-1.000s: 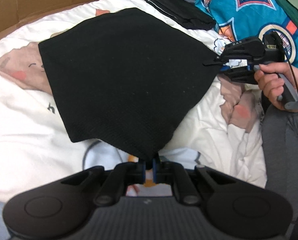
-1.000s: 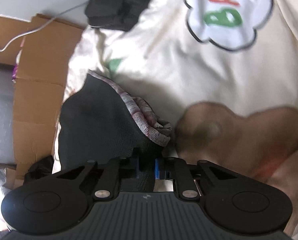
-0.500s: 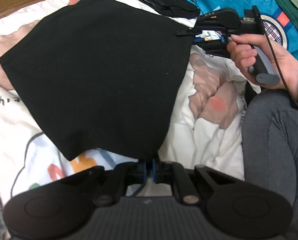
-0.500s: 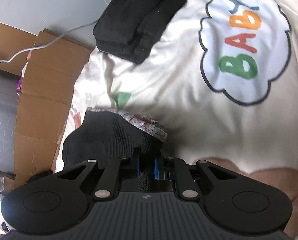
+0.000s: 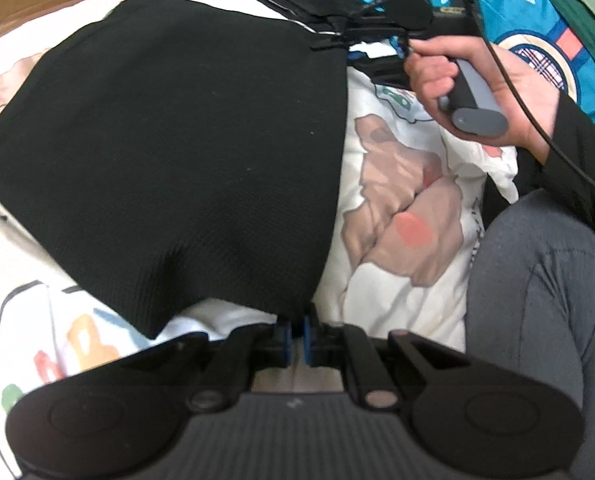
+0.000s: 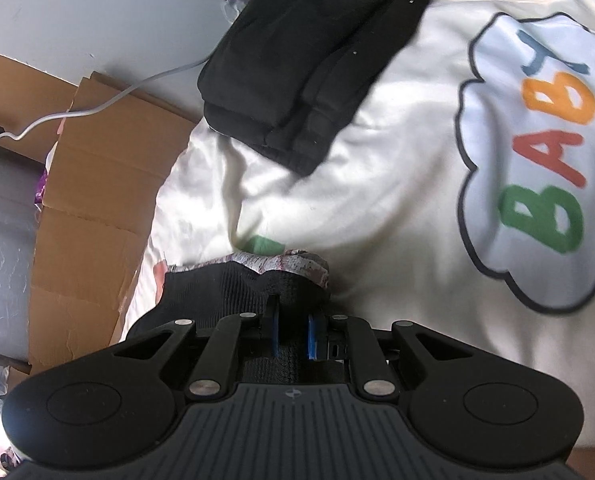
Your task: Fold clothes
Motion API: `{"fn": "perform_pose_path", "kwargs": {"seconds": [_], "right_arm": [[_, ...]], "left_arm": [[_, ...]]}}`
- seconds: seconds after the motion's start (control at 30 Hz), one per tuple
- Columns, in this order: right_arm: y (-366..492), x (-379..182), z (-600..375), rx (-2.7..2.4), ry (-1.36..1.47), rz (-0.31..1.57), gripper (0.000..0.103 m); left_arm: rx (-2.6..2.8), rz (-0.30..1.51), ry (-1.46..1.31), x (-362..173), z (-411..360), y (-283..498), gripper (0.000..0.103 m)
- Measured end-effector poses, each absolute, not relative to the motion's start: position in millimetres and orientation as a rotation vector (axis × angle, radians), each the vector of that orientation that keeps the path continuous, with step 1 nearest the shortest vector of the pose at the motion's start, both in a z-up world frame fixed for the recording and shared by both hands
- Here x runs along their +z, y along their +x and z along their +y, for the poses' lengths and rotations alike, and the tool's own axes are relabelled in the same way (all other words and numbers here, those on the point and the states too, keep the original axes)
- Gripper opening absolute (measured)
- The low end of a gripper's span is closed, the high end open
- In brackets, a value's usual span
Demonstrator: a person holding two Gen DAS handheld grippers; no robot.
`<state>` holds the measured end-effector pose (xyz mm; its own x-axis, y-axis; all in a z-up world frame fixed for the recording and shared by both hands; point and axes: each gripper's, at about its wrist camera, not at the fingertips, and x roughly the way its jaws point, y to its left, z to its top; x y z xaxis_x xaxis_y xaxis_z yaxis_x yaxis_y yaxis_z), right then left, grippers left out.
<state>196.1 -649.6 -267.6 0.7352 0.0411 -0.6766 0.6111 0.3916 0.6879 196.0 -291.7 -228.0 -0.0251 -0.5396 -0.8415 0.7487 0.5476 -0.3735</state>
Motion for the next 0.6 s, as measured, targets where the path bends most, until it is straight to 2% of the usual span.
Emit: {"fn": "perform_pose_path", "kwargs": {"seconds": [0.37,0.43,0.6], "right_arm": [[207,-271,-654,-0.390,1.130,0.685,0.012],[208,-271,-656,-0.392,1.135,0.680,0.012],[213,-269,-656,-0.395,1.120,0.674,0.012]], "left_arm": [[-1.061,1.250,0.230,-222,-296,200,0.006],[-1.045,1.292,0.225,-221,-292,202,0.001],[-1.036,1.314,0.232,-216,-281,199,0.002]]}}
